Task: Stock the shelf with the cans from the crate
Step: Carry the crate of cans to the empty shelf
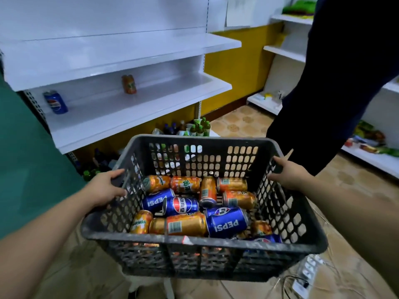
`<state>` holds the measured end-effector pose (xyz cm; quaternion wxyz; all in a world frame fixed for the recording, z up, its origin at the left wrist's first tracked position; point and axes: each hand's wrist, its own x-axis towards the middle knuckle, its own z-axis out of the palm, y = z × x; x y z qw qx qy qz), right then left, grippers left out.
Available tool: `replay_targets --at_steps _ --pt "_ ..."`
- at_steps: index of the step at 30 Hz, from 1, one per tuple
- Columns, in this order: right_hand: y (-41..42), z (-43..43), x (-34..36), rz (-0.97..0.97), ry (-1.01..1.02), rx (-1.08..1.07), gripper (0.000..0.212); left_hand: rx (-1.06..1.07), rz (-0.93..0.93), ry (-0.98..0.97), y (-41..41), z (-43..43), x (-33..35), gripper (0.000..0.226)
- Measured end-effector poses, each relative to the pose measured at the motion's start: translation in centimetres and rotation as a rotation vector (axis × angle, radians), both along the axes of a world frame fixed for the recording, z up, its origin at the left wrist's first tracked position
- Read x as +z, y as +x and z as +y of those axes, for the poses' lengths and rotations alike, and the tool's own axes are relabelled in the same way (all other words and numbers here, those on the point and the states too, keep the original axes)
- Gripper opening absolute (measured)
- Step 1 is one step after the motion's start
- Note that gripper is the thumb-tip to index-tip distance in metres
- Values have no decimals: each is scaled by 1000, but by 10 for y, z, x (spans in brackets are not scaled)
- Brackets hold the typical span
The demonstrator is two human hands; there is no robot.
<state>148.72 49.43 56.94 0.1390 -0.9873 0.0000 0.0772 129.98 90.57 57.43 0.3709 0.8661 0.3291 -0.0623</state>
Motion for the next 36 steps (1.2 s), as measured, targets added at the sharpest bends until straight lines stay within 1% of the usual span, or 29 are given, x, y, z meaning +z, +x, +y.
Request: replay_targets --at_steps 6,12,23,26,31,36 --pt "50 4 1 7 -10 -66 71 -104 22 5 84 24 1 78" --pt "102 1 -3 26 0 -96 72 -144 42 24 152 27 5 80" --pt "245 -9 -17 87 31 -14 75 -23 28 25 248 1 -1 76" --pt "281 -13 -17 93 14 8 76 -14 22 29 273 -4 -1 78" --pt "320 -15 -16 85 -14 18 75 9 2 -11 312 -6 -3 78" --pt "348 -11 -18 96 -18 11 74 -1 30 -35 348 3 -8 82"
